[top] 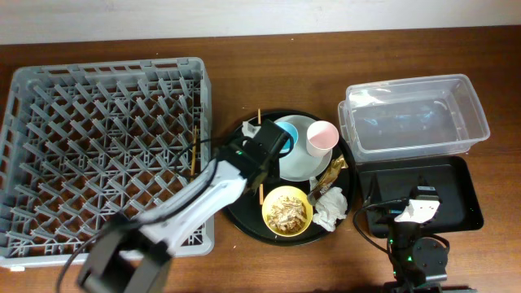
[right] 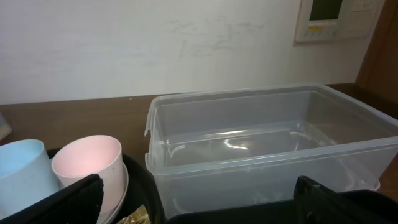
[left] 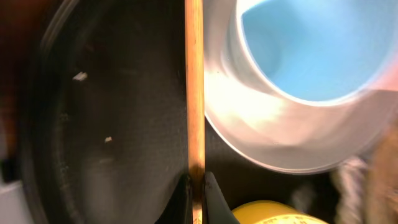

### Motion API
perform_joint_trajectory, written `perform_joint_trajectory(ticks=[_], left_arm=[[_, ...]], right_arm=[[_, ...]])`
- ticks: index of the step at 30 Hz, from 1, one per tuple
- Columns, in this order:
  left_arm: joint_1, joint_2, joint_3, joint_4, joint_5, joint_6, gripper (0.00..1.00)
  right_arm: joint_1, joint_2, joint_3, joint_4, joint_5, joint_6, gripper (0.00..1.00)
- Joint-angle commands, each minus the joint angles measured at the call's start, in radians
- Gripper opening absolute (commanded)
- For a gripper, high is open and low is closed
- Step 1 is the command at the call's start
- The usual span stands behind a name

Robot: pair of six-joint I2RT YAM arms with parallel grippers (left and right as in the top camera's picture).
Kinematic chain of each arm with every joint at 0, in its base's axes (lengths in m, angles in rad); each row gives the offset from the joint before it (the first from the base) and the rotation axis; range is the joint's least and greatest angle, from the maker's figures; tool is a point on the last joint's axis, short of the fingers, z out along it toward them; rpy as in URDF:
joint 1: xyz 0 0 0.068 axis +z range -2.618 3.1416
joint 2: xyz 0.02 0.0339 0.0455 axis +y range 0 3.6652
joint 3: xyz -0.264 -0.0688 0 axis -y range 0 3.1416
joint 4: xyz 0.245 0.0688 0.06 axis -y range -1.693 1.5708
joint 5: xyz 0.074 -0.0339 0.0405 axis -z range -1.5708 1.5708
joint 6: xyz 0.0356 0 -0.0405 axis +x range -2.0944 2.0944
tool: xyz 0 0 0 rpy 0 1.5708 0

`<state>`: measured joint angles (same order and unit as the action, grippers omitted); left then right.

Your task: Sort waste into correct bins and load items into the dishwasher rack

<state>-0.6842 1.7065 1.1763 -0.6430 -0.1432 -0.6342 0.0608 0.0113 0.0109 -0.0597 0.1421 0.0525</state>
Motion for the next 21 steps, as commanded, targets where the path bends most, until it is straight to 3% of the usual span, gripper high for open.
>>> perform_joint_trajectory(ticks=[1, 7, 13, 21], left_arm=[[0.051, -0.133, 0.017, -0.042, -0.013, 0.062, 0.00], [0.209, -0.211, 0.017, -0.126, -0.056, 0.215, 0.00], [0.352, -0.198, 0.016, -0.154, 0.027, 0.424, 0.00], [0.404, -0.174, 0.016, -0.165, 0.007, 0.425, 0.00]], right_arm=[[0.005, -0.006, -0.005, -0.006, 0.016, 0.005, 0.99], [0.005, -0.006, -0.005, -0.006, 0.016, 0.005, 0.98], [0.005, -0.006, -0.005, -0.006, 0.016, 0.005, 0.98], [0.005, -0.006, -0.005, -0.006, 0.016, 0.005, 0.99]])
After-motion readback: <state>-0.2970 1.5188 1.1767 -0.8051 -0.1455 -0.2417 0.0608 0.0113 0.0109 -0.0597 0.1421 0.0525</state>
